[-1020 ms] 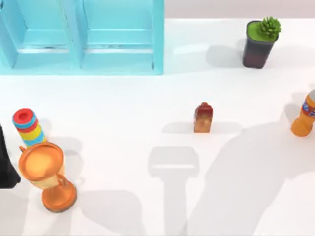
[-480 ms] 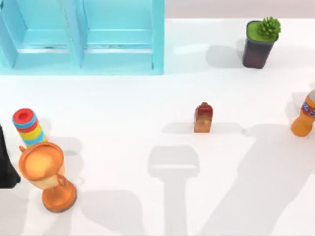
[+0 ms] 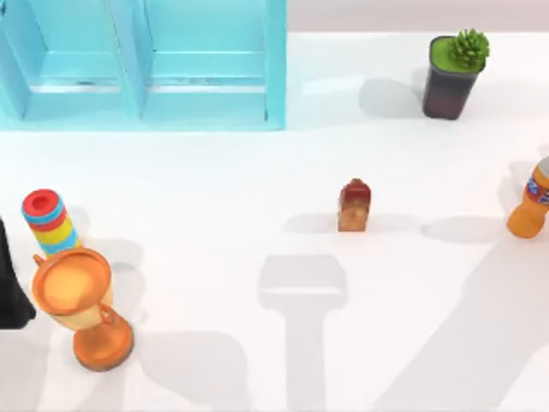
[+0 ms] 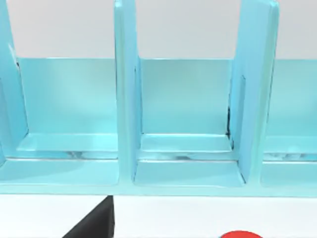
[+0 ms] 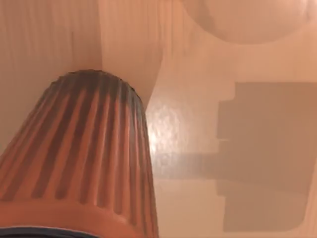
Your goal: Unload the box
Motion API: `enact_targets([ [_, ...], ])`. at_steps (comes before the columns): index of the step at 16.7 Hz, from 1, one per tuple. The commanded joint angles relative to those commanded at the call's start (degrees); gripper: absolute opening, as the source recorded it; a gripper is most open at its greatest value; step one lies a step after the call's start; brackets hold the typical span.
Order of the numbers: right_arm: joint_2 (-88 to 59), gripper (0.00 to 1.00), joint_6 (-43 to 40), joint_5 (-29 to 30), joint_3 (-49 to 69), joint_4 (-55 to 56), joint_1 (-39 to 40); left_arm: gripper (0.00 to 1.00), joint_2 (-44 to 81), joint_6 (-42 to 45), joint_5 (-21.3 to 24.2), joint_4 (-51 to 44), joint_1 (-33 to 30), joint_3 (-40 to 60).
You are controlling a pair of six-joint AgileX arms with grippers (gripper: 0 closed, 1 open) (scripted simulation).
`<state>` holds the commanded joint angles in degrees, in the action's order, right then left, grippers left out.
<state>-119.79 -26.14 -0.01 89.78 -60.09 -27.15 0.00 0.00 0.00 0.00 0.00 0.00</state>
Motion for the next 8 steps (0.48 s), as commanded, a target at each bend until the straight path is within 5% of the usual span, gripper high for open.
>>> enact_targets([
  [2, 0.0, 1.0, 0.0, 0.0, 0.0, 0.0, 0.0, 1.0, 0.0, 0.0, 0.0, 0.0, 0.0, 0.0],
  [8, 0.0, 0.55, 0.0, 0.0, 0.0, 0.0, 0.0, 1.0, 0.0, 0.0, 0.0, 0.0, 0.0, 0.0],
])
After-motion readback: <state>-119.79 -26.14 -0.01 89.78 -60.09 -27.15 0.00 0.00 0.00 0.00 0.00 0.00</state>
